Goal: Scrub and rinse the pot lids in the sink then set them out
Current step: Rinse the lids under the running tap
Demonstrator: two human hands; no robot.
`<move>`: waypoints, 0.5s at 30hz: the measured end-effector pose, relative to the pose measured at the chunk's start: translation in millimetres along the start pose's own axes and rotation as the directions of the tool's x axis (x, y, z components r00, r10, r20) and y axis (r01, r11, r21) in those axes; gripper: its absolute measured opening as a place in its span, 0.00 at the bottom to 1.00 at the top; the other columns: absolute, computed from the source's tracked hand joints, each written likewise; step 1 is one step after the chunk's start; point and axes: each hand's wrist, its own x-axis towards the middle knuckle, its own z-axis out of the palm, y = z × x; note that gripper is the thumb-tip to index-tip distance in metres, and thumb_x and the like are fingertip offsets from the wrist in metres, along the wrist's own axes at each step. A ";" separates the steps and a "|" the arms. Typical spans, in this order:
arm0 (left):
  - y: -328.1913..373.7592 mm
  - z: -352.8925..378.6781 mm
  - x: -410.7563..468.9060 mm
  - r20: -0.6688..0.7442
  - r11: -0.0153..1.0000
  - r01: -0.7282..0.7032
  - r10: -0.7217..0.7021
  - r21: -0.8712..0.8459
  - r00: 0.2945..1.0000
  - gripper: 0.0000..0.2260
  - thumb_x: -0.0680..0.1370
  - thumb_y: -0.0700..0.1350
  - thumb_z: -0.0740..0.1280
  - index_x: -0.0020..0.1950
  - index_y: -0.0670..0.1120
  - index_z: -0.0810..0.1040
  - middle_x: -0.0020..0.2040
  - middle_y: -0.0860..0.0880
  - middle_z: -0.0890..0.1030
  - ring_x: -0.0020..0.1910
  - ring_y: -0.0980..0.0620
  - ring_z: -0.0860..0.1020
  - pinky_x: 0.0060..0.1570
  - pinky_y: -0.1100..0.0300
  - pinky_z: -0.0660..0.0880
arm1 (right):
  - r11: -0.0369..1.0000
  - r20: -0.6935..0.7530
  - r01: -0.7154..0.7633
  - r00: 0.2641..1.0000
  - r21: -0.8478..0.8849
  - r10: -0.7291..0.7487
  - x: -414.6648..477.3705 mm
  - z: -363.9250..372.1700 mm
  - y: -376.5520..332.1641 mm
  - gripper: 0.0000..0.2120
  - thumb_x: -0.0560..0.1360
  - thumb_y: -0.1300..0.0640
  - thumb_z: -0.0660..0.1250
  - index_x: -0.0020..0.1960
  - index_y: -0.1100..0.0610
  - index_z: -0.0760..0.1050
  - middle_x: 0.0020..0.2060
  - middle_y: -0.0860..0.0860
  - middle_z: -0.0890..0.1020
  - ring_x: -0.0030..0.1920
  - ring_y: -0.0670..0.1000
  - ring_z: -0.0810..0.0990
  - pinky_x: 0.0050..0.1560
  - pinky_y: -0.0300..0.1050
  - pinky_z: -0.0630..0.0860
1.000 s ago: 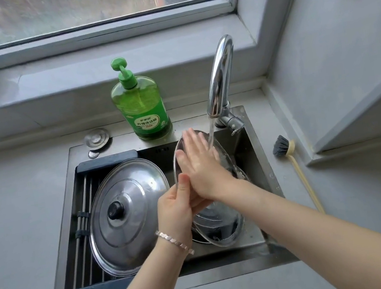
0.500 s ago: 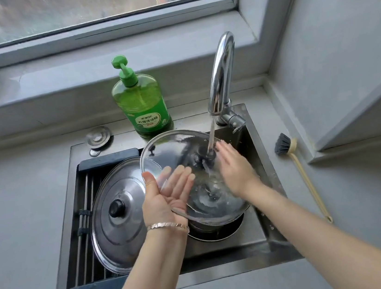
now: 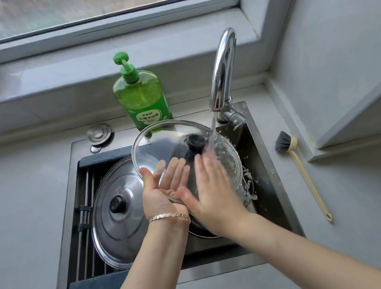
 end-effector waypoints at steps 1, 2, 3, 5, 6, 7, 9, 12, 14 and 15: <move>-0.1 0.7 -0.4 0.001 1.000 -0.003 0.003 -0.004 1.000 0.19 0.79 0.55 0.58 0.44 0.39 0.74 0.34 0.39 0.83 0.39 0.42 0.82 0.41 0.51 0.80 | 0.999 -0.012 0.030 0.999 -0.014 -0.030 -0.9 0.4 -0.3 0.44 0.69 0.33 0.36 0.76 0.61 0.39 0.76 0.56 0.40 0.75 0.51 0.35 0.72 0.44 0.33; 0.3 1.1 -1.1 0.005 1.000 -0.006 0.006 -0.009 1.000 0.19 0.79 0.55 0.58 0.44 0.39 0.74 0.35 0.39 0.83 0.40 0.42 0.82 0.41 0.51 0.80 | 1.000 -0.021 -0.002 1.000 -0.006 0.002 3.8 -1.4 4.0 0.44 0.70 0.32 0.37 0.76 0.60 0.39 0.76 0.56 0.40 0.75 0.51 0.36 0.73 0.44 0.34; 0.9 1.2 -1.5 0.011 1.000 -0.011 0.011 -0.013 1.000 0.19 0.79 0.55 0.58 0.44 0.39 0.74 0.35 0.39 0.83 0.41 0.42 0.82 0.42 0.51 0.80 | 0.995 -0.015 -0.091 0.996 0.033 0.092 10.9 -4.9 10.4 0.42 0.73 0.33 0.39 0.76 0.60 0.38 0.76 0.56 0.40 0.75 0.51 0.36 0.73 0.45 0.35; 2.1 0.4 -2.2 0.017 1.000 -0.024 0.024 -0.019 1.000 0.20 0.79 0.55 0.58 0.43 0.38 0.74 0.36 0.38 0.83 0.41 0.42 0.82 0.42 0.51 0.80 | 0.953 0.034 -0.271 0.963 0.138 0.269 20.7 -11.1 20.1 0.38 0.78 0.37 0.44 0.75 0.61 0.37 0.75 0.57 0.39 0.75 0.52 0.37 0.74 0.47 0.36; 2.6 0.3 -2.7 0.018 0.999 -0.025 0.025 -0.020 1.000 0.20 0.79 0.55 0.58 0.43 0.38 0.74 0.36 0.38 0.83 0.40 0.42 0.82 0.42 0.50 0.80 | 0.950 0.028 -0.275 0.961 0.146 0.274 20.0 -10.8 19.7 0.37 0.78 0.38 0.44 0.75 0.62 0.37 0.75 0.58 0.39 0.75 0.52 0.36 0.74 0.48 0.36; 2.9 0.5 -2.9 0.019 1.000 -0.020 0.020 -0.018 1.000 0.20 0.79 0.55 0.58 0.43 0.39 0.74 0.35 0.38 0.83 0.39 0.42 0.82 0.42 0.50 0.80 | 0.971 -0.004 -0.216 0.976 0.105 0.218 16.3 -9.0 15.0 0.38 0.77 0.36 0.43 0.75 0.62 0.38 0.75 0.58 0.37 0.75 0.52 0.35 0.74 0.48 0.35; 2.7 1.2 -3.9 0.018 1.000 0.000 0.000 -0.013 1.000 0.20 0.79 0.55 0.58 0.42 0.39 0.75 0.35 0.39 0.83 0.37 0.43 0.83 0.41 0.49 0.80 | 1.000 -0.060 -0.004 0.998 0.013 0.004 5.2 -4.8 3.6 0.43 0.71 0.32 0.38 0.76 0.60 0.39 0.72 0.52 0.34 0.72 0.48 0.31 0.71 0.43 0.30; 5.5 -0.8 -5.8 0.046 1.000 0.016 -0.015 -0.015 0.999 0.20 0.79 0.55 0.58 0.41 0.39 0.75 0.36 0.38 0.83 0.36 0.43 0.83 0.40 0.50 0.80 | 0.991 -0.082 0.130 0.988 -0.035 -0.133 1.0 -6.2 11.9 0.47 0.67 0.27 0.36 0.76 0.56 0.41 0.74 0.50 0.36 0.72 0.45 0.31 0.70 0.40 0.29; 10.3 -4.5 -4.3 0.063 1.000 0.003 -0.002 -0.012 0.998 0.20 0.79 0.55 0.58 0.42 0.38 0.75 0.37 0.38 0.83 0.37 0.42 0.83 0.40 0.50 0.81 | 0.993 -0.052 0.114 0.992 -0.001 -0.114 8.7 -6.6 31.4 0.42 0.70 0.28 0.37 0.76 0.52 0.40 0.75 0.50 0.38 0.74 0.46 0.34 0.72 0.44 0.32; 13.0 -6.5 -3.6 0.064 1.000 -0.002 0.002 -0.009 0.998 0.20 0.79 0.55 0.58 0.42 0.38 0.75 0.37 0.37 0.83 0.36 0.42 0.83 0.39 0.50 0.81 | 0.998 -0.002 0.042 0.999 0.041 -0.042 14.6 -6.3 42.4 0.40 0.73 0.30 0.38 0.76 0.53 0.39 0.75 0.49 0.39 0.74 0.46 0.36 0.73 0.47 0.34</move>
